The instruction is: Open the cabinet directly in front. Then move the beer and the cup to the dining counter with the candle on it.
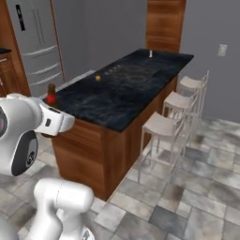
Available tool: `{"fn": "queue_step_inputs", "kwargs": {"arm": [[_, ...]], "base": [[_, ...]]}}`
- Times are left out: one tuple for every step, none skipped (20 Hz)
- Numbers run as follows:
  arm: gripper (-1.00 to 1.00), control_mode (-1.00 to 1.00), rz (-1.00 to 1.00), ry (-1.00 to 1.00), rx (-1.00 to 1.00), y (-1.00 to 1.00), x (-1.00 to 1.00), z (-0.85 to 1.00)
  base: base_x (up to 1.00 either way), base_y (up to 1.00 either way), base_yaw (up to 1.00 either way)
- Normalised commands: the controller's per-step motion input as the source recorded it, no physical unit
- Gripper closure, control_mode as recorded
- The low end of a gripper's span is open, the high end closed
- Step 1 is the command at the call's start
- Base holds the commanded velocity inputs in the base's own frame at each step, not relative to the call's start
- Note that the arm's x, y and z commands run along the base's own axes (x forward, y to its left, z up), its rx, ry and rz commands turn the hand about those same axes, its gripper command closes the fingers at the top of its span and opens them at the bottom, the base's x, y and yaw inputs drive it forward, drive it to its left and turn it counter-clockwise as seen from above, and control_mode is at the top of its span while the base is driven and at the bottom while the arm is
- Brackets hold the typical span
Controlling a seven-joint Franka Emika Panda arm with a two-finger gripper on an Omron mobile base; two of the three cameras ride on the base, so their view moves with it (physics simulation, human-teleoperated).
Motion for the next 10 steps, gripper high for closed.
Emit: {"fn": "queue_step_inputs", "kwargs": {"arm": [[1.0, 1.0, 0.0, 0.0, 0.0, 0.0, 0.0, 0.0], [1.0, 1.0, 0.0, 0.0, 0.0, 0.0, 0.0, 0.0], [1.0, 1.0, 0.0, 0.0, 0.0, 0.0, 0.0, 0.0], [1.0, 1.0, 0.0, 0.0, 0.0, 0.0, 0.0, 0.0], [1.0, 1.0, 0.0, 0.0, 0.0, 0.0, 0.0, 0.0], [1.0, 1.0, 0.0, 0.0, 0.0, 0.0, 0.0, 0.0], [1.0, 1.0, 0.0, 0.0, 0.0, 0.0, 0.0, 0.0], [1.0, 1.0, 0.0, 0.0, 0.0, 0.0, 0.0, 0.0], [1.0, 1.0, 0.0, 0.0, 0.0, 0.0, 0.0, 0.0], [1.0, 1.0, 0.0, 0.0, 0.0, 0.0, 0.0, 0.0]], "base": [[0.34, 1.0, -0.14], [0.34, 1.0, -0.12], [0.34, 1.0, -0.13], [0.35, 1.0, -0.13], [0.33, 1.0, -0.15], [0.31, 1.0, -0.15], [0.29, 1.0, -0.15], [0.27, 1.0, -0.14], [0.26, 1.0, -0.14], [0.24, 1.0, -0.13]]}}
